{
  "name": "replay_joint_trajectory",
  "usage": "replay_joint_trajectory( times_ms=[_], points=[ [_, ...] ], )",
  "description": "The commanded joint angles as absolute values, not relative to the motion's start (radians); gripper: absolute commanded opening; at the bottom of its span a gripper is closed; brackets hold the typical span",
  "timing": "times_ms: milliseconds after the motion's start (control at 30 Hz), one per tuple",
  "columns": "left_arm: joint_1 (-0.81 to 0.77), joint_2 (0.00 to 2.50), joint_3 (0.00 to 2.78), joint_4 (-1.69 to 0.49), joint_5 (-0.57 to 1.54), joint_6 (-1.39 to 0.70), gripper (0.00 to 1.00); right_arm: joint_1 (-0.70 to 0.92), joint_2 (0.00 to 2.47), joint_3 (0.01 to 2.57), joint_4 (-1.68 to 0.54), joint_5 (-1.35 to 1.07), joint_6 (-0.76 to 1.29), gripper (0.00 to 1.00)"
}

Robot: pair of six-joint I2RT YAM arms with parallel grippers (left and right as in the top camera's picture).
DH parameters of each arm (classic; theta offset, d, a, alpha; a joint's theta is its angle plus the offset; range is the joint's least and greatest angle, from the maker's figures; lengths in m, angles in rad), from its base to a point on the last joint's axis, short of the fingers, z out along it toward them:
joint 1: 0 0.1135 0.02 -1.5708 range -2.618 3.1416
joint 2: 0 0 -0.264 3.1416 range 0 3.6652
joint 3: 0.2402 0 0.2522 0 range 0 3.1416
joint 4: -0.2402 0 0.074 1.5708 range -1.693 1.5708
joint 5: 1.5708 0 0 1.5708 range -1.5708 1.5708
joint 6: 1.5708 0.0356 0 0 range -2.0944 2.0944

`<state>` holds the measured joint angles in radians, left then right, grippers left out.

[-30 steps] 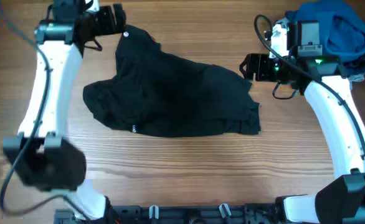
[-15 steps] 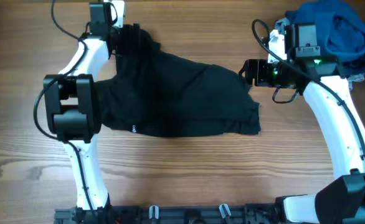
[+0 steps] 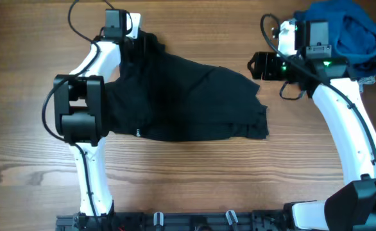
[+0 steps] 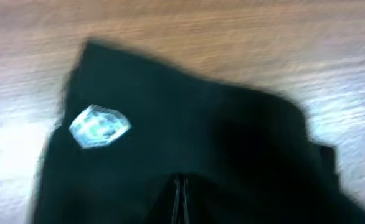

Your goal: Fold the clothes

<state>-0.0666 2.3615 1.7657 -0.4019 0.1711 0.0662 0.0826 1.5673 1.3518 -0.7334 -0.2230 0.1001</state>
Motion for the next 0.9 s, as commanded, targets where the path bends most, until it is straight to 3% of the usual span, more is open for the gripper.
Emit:
replay_joint_trajectory(
  times_ms=[0,200,233,333,367,400,567,867],
  points=[
    [-0.001,2.186,1.768,-0.509,0.11,0.036,0.04,0.088,1.596,1.366,-0.666,-0.204,0.104,0.82],
    [0.029,2.014,1.768,-0.478,0.116,0.014,0.04,0.088,1.74,1.366,-0.656,-0.292,0.097,0.81],
    [0.024,2.026,1.768,-0.458,0.134,0.022,0.13,0.089,1.741,1.366,-0.658,-0.307,0.097,0.81],
    [0.007,2.085,1.768,-0.376,0.236,0.072,0.76,0.089,1.738,1.366,-0.685,-0.31,0.097,0.82],
    [-0.002,2.114,1.768,-0.342,0.236,0.072,0.88,0.089,1.737,1.366,-0.714,-0.313,0.097,0.82],
    [-0.011,2.149,1.768,-0.31,0.236,0.075,0.95,0.089,1.737,1.366,-0.741,-0.315,0.097,0.82],
    [-0.023,2.269,1.768,-0.226,0.236,0.075,0.99,0.094,1.737,1.366,-0.813,-0.315,0.097,0.81],
    [-0.075,2.406,1.768,-0.186,0.218,0.075,0.97,0.141,1.737,1.366,-0.801,-0.315,0.101,0.81]
  ],
)
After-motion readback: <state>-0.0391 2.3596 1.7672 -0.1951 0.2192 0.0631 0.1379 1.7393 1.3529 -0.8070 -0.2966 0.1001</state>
